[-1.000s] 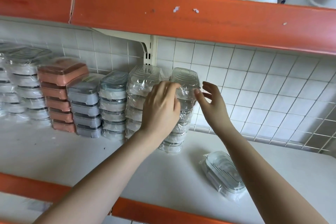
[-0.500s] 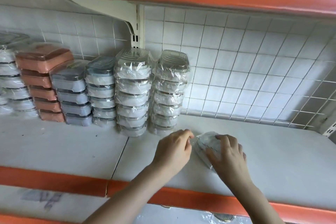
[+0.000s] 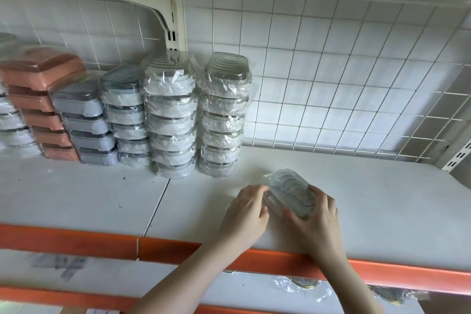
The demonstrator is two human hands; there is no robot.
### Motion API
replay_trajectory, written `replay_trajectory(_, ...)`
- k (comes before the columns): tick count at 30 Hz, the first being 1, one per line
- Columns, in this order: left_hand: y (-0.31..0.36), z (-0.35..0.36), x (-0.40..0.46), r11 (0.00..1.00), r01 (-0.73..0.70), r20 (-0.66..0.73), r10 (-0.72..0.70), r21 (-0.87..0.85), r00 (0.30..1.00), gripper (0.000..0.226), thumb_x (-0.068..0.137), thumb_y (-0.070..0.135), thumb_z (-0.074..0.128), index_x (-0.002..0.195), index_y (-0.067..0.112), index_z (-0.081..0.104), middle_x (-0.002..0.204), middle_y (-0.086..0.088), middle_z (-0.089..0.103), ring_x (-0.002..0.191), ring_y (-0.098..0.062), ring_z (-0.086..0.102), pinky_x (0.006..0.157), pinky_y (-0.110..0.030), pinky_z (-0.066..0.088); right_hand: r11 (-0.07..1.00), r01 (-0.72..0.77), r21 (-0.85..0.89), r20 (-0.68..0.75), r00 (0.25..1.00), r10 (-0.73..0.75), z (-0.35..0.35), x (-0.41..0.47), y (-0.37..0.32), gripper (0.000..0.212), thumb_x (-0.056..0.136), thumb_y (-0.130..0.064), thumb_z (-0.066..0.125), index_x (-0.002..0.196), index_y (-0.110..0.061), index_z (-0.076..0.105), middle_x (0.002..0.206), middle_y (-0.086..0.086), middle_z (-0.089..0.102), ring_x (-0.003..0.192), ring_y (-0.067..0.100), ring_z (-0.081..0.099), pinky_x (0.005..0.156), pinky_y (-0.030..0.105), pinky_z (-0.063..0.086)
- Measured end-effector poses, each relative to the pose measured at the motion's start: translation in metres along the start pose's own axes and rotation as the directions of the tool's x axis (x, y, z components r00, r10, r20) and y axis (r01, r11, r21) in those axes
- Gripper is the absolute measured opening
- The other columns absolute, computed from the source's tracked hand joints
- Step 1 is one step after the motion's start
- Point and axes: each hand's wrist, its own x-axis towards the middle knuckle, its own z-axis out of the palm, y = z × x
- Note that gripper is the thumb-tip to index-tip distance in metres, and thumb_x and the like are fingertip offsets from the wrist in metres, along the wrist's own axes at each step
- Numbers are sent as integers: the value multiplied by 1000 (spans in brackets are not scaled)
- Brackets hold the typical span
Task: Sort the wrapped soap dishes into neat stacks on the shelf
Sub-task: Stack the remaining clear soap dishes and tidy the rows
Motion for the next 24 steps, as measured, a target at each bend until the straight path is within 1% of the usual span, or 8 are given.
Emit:
replay_trajectory(3, 0, -2, -3, 1000, -20, -47, 19, -24, 999, 44, 83, 24, 42, 121, 5, 52, 117, -9, 59, 112, -25, 54, 94, -22, 34, 1000, 13, 27, 23, 1000, -13, -2, 0, 3, 81, 66, -51, 78, 133, -21, 42, 124, 0, 47, 117, 20, 44, 97, 36, 40)
replay_trajectory(6, 2, -10, -7, 998, -14, -65, 10, -60, 998, 59, 82, 42, 33, 129, 7, 47, 124, -7, 54, 118, -20, 49, 97, -17, 31, 988, 8, 157, 75, 997, -20, -6, -2, 0, 93, 51, -70, 64, 129, -24, 43, 117, -6, 49, 107, 15, 51, 85, 27, 43)
replay_trajectory(8, 2, -17, -11, 993, 0, -78, -9, -115, 997, 64, 83, 48, 34, 132, 9, 44, 128, -4, 52, 121, -13, 44, 98, -10, 26, 967, 1, 255, 90, 996, -25, -8, -2, -1, 93, 46, -71, 61, 126, -27, 43, 115, -6, 53, 98, 12, 56, 75, 18, 42)
replay_trajectory(11, -1, -33, -17, 982, 21, -101, -41, -186, 994, 67, 83, 55, 35, 133, 11, 43, 130, 1, 50, 121, -4, 40, 96, 0, 22, 929, -3, 371, 122, 992, -45, -8, -3, -5, 94, 44, -69, 63, 126, -27, 43, 111, -15, 55, 100, 10, 57, 75, 19, 41)
replay_trajectory(14, -11, -49, -18, 943, 75, -127, -122, -325, 984, 68, 80, 61, 38, 128, 13, 46, 122, 1, 56, 108, -3, 51, 92, -11, 38, 883, -1, 469, 182, 979, -96, -4, -8, -20, 94, 44, -67, 68, 125, -28, 42, 113, -22, 50, 97, -3, 58, 76, 17, 47)
replay_trajectory(17, -25, -68, -20, 895, 116, -170, -207, -431, 964, 49, 81, 62, 42, 111, 24, 51, 97, -2, 64, 90, -12, 62, 82, -28, 49, 873, 50, 484, 247, 950, -192, 4, -9, -37, 82, 46, -69, 72, 117, -39, 43, 114, -19, 54, 101, 11, 62, 84, 32, 53)
replay_trajectory(21, -33, -102, -28, 855, 189, -236, -334, -482, 913, 27, 86, 52, 47, 83, 25, 47, 70, 7, 52, 69, -1, 54, 72, -19, 46, 862, 130, 490, 317, 895, -315, 18, -7, -60, 82, 49, -64, 75, 120, -40, 41, 119, -22, 53, 111, -12, 50, 97, 22, 41)
replay_trajectory(24, -39, -126, -39, 768, 273, -187, -451, -579, 873, 32, 85, 53, 50, 87, 21, 50, 72, 7, 52, 71, -12, 53, 69, -29, 44, 842, 192, 505, 380, 826, -416, 29, -8, -78, 90, 55, -61, 79, 130, -39, 34, 127, -25, 47, 118, -16, 43, 97, 14, 35)
